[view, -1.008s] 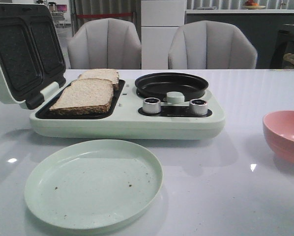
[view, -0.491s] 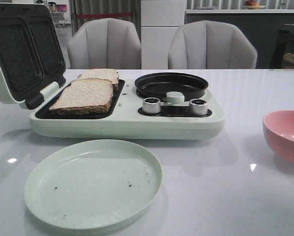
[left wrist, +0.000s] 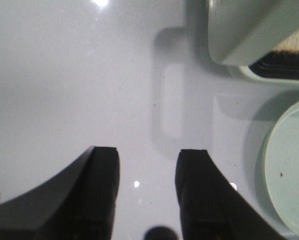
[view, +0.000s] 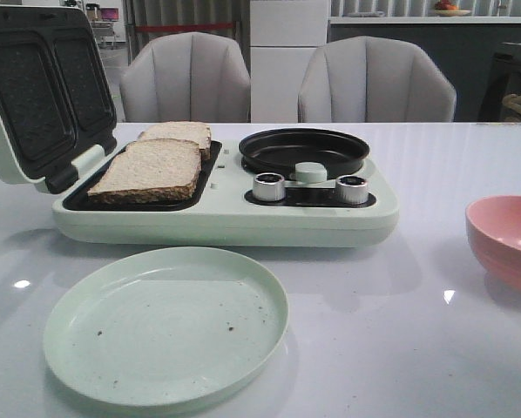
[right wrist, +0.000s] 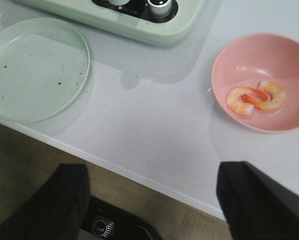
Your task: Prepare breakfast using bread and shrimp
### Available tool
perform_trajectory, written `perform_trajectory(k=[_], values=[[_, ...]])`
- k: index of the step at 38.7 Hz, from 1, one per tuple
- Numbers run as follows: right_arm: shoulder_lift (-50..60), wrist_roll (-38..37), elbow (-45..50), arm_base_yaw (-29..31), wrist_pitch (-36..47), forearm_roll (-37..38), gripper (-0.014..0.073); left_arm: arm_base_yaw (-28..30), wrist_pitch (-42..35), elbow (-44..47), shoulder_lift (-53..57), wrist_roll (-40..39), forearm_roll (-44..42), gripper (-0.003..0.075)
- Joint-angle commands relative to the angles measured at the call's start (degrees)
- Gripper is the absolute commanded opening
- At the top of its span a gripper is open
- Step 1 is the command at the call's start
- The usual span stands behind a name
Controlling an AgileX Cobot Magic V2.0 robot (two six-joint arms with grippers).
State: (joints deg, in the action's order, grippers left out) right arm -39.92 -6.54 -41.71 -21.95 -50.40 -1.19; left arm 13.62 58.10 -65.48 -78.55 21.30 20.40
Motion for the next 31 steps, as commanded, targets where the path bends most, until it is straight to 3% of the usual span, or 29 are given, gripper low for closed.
perform_trajectory(k=[1,9,20,31], values=[[0.3,0.0,-1.4,0.2,3.5,0.3,0.062,0.6,-2.6,-6.0,-2.8,0.8,3.3,0.0244],[0.3,0.0,-1.4,0.2,3.5,0.3,0.062,0.6,-2.8,-15.9,-11.8,0.8,5.0,0.0095],[0.3,0.0,-1.4,0.2,3.5,0.3,0.062,0.6,-3.7,-28.5,-22.8,0.8,12.0,0.0099],[0.3,0.0,-1.4,0.2,3.5,0.3,0.062,0.2,-3.4,-32.9,-26.5,1.4,20.7,0.0099]])
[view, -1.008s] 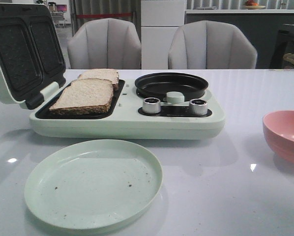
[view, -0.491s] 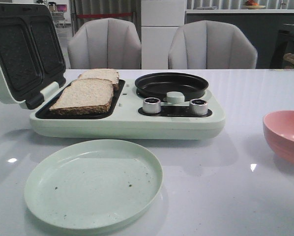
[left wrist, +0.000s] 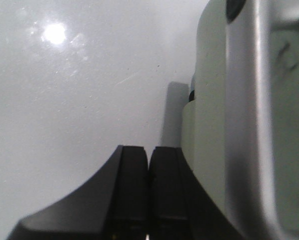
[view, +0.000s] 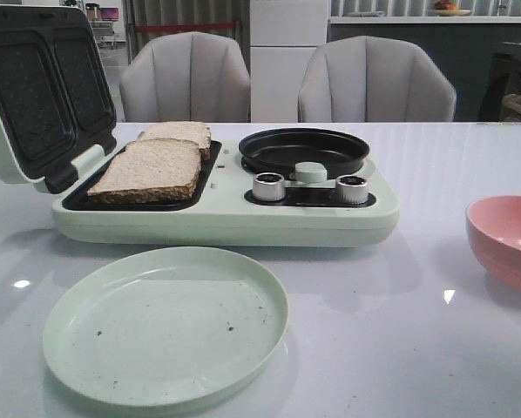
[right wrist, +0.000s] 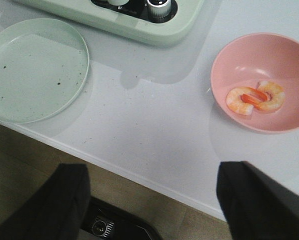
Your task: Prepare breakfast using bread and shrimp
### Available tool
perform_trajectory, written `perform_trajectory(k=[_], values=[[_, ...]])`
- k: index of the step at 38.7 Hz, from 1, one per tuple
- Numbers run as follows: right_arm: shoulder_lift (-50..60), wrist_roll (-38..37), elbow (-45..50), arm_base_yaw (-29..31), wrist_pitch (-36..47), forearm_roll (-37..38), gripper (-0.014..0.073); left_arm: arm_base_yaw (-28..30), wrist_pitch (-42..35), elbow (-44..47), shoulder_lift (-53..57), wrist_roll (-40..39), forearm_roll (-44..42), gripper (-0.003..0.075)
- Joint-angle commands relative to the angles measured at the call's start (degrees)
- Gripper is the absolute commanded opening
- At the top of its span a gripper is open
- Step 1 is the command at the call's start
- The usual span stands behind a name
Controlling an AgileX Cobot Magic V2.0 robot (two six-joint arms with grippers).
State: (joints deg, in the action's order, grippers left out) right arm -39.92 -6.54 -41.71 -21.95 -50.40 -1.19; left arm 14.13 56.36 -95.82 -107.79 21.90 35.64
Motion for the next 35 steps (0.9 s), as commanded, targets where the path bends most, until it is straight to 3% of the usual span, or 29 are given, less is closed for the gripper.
perform_trajectory(k=[1,23,35], values=[[0.3,0.0,-1.4,0.2,3.5,0.3,0.062,-0.5,-1.6,-2.5,2.7,1.1,5.8,0.0099],[0.3,0.0,-1.4,0.2,3.5,0.3,0.062,-10.9,0.0,-2.8,3.4,5.2,10.9,0.01],[0.3,0.0,-1.4,0.2,3.5,0.3,0.062,-22.6,-8.8,9.2,16.3,10.9,10.5,0.01]])
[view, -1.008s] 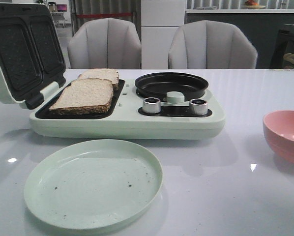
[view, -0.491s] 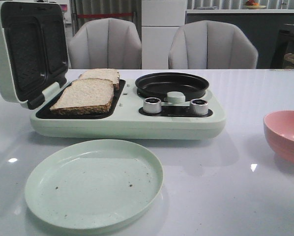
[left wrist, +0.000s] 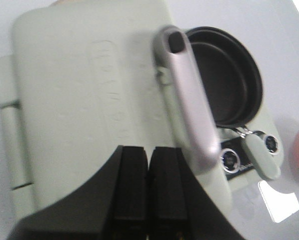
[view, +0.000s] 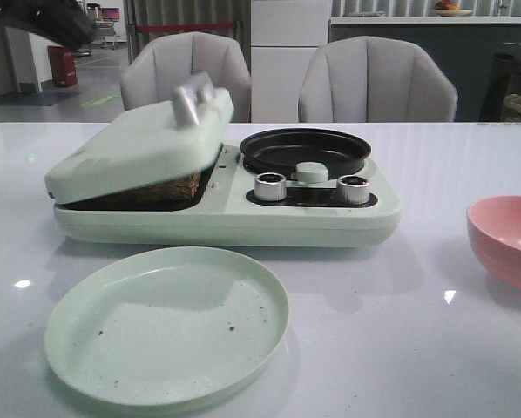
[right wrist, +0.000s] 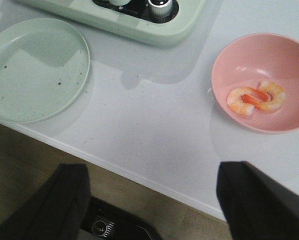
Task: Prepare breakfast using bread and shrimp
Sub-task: 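Push the press lid down closed with the left gripper, then move the right gripper to the pink bowl rim and grasp it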
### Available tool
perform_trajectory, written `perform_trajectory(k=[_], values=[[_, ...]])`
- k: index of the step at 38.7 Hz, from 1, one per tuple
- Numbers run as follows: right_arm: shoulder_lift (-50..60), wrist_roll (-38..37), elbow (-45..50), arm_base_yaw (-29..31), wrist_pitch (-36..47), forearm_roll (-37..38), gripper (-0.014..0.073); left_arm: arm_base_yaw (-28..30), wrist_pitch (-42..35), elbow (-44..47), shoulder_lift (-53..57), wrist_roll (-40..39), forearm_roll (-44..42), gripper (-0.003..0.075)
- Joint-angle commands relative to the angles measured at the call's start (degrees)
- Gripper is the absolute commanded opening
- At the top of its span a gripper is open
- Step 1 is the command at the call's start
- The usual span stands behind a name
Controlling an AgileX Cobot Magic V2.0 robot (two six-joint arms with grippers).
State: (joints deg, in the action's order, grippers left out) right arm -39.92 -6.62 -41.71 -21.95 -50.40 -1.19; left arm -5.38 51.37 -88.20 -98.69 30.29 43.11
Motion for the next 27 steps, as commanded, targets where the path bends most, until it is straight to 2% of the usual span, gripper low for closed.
perform_trajectory(k=[1,13,27], values=[[0.3,0.1,-1.4,0.2,3.5,0.3,0.062,-4.2,-4.2,2.8,8.5,2.7,2.9,0.0099],[0.3,0.1,-1.4,0.2,3.5,0.3,0.062,-13.3,-7.4,14.2,22.4,3.9,-1.2,0.01],[0.3,0.1,-1.4,0.2,3.5,0.3,0.062,-17.8,-7.5,27.1,38.3,4.0,-4.7,0.01]])
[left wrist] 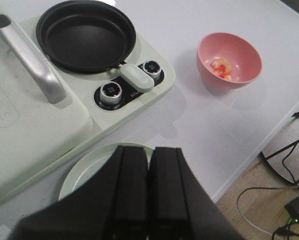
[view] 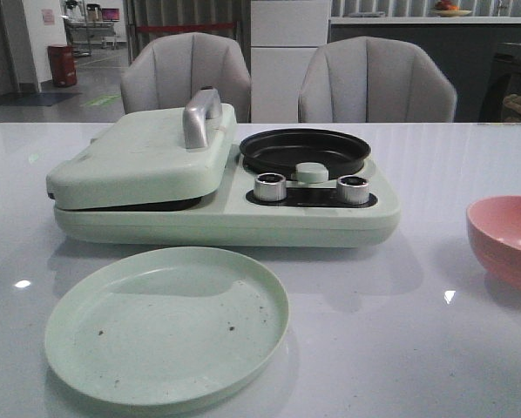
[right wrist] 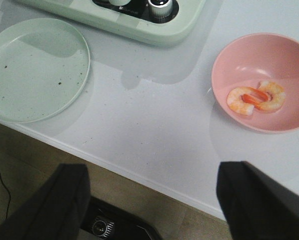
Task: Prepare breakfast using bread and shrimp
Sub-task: 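Move the right gripper to the pink bowl rim and grasp it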
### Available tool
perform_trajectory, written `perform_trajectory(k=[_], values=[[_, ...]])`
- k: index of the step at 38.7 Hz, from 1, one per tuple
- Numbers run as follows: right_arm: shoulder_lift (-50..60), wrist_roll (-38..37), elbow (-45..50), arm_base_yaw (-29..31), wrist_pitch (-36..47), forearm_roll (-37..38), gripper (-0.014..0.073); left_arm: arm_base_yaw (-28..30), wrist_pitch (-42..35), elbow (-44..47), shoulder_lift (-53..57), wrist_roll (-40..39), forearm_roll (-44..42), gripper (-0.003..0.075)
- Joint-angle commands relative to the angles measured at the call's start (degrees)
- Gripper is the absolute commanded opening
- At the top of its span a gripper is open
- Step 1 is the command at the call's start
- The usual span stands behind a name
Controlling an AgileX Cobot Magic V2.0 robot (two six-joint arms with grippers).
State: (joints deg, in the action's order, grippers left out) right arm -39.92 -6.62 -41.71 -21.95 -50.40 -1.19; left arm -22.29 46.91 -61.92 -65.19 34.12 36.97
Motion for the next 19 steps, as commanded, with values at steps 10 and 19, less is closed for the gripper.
perform_trajectory(k=[10,19], values=[[0.3,0.1,-1.4,0.2,3.9,0.3,0.062,-0.9,-3.2,9.9,16.1,0.2,1.4,0.01],[0.3,0.1,-1.4,0.2,4.6,0.3,0.062,-0.9,-3.2,14.1,21.5,0.2,1.4,0.0099]])
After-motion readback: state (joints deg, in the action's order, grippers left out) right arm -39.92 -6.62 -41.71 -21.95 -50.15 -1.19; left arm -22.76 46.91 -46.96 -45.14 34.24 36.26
